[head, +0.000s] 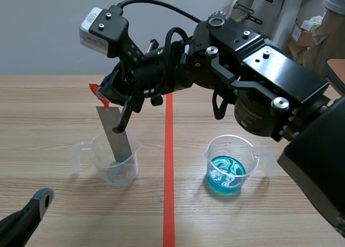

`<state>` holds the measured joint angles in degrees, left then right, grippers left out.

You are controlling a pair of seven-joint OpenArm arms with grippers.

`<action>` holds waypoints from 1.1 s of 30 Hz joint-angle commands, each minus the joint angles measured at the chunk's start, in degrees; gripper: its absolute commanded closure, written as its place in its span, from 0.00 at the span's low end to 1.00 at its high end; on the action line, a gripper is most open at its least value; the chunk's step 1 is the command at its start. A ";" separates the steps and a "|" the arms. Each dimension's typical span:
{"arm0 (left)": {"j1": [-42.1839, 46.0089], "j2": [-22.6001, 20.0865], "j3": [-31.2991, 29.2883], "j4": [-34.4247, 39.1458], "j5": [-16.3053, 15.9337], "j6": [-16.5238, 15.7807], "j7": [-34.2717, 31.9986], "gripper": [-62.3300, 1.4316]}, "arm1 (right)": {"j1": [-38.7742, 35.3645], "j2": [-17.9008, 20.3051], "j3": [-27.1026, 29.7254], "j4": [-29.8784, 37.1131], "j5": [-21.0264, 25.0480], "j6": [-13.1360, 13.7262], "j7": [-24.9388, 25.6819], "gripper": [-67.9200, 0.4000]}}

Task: Do the redox reaction experiment

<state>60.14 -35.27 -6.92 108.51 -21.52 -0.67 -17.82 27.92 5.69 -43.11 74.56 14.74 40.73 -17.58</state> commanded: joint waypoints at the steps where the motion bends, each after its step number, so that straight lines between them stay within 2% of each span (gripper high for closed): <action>1: -0.17 0.17 0.28 0.74 -0.13 -0.09 -0.76 0.00 | 1.29 -0.48 -0.85 0.74 0.37 -0.15 0.17 0.98; 7: -0.17 0.17 0.28 0.74 -0.13 -0.09 -0.76 0.00 | 1.29 -0.63 -0.96 0.74 0.42 -0.11 0.17 0.98; 11: -0.17 0.17 0.28 0.74 -0.13 -0.09 -0.76 0.00 | 1.29 -0.63 -0.96 0.74 0.42 1.99 0.17 0.98; 14: -0.17 0.17 0.28 0.74 -0.13 -0.09 -0.76 0.00 | 1.29 -0.63 -0.96 0.74 0.44 1.99 0.17 0.97; 17: -0.17 0.17 0.28 0.74 -0.13 -0.09 -0.76 0.00 | 1.29 -0.63 -0.96 0.74 0.44 1.99 0.17 0.82; 22: -0.17 0.17 0.28 0.74 -0.13 -0.09 -0.76 0.00 | 1.31 -0.63 -1.31 0.74 0.44 1.99 0.15 0.41; 28: -0.17 0.17 0.28 0.74 -0.13 -0.09 -0.76 0.00 | 1.31 -0.66 -3.63 0.74 0.63 1.99 0.20 0.00; 33: -0.17 0.17 0.28 0.74 -0.13 -0.09 -0.76 0.00 | 1.31 -0.66 -5.66 0.74 0.63 1.99 0.15 0.00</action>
<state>60.14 -35.27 -6.92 108.51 -21.52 -0.67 -17.82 27.90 5.23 -48.82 74.59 14.76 42.09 -18.02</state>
